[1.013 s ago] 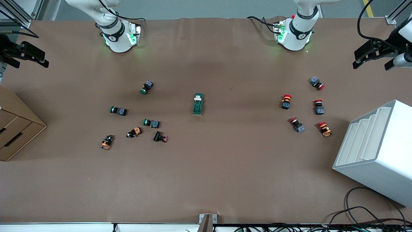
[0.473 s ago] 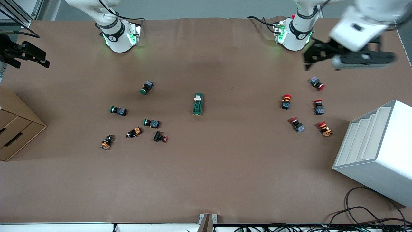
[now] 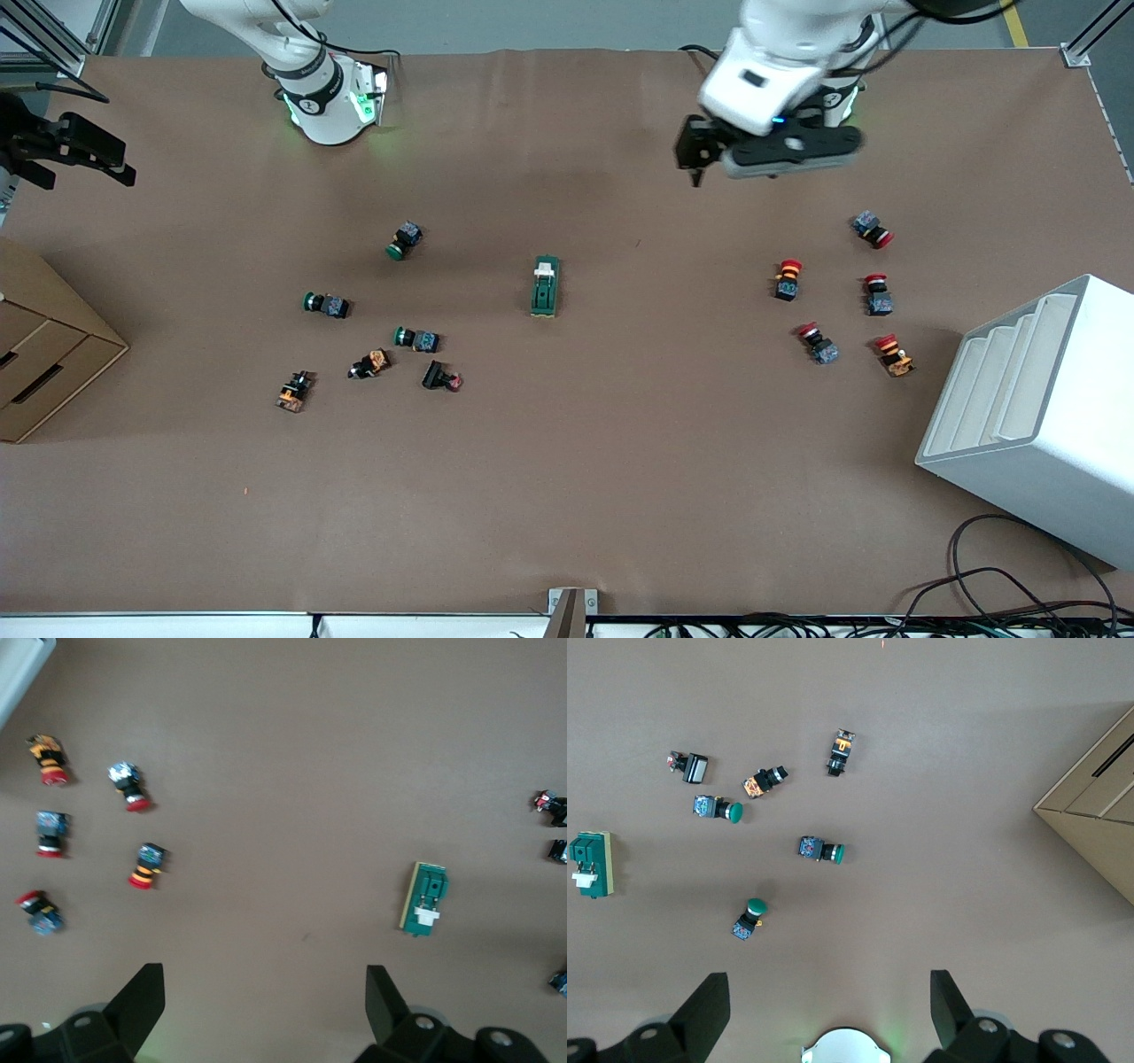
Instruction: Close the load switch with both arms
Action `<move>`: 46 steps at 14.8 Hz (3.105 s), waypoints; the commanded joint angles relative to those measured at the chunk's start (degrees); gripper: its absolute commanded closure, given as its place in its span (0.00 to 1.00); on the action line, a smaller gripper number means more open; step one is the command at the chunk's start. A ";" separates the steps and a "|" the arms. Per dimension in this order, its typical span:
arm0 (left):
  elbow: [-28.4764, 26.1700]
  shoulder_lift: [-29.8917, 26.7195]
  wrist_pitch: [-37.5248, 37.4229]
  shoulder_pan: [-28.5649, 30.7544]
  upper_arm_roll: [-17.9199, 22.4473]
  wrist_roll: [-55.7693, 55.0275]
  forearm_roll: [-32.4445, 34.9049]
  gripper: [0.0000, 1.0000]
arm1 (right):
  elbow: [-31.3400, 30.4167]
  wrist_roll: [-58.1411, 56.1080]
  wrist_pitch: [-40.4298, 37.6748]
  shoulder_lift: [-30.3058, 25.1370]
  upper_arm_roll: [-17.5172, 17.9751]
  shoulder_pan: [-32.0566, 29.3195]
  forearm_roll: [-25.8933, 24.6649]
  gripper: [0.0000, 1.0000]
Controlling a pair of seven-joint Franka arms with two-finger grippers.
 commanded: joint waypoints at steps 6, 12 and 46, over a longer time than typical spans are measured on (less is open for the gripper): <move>-12.43 -0.56 13.79 -8.39 -3.77 -21.56 6.42 0.00 | 1.33 -0.21 0.63 2.09 -0.10 -0.76 -0.30 0.00; -21.06 4.26 24.17 -16.75 -3.77 -39.04 23.34 0.01 | 2.82 -0.82 3.79 2.45 -0.27 -0.94 0.05 0.00; -20.80 40.22 14.52 -36.34 -2.19 -93.81 92.82 0.00 | -18.80 80.73 38.32 18.08 0.87 29.56 6.98 0.00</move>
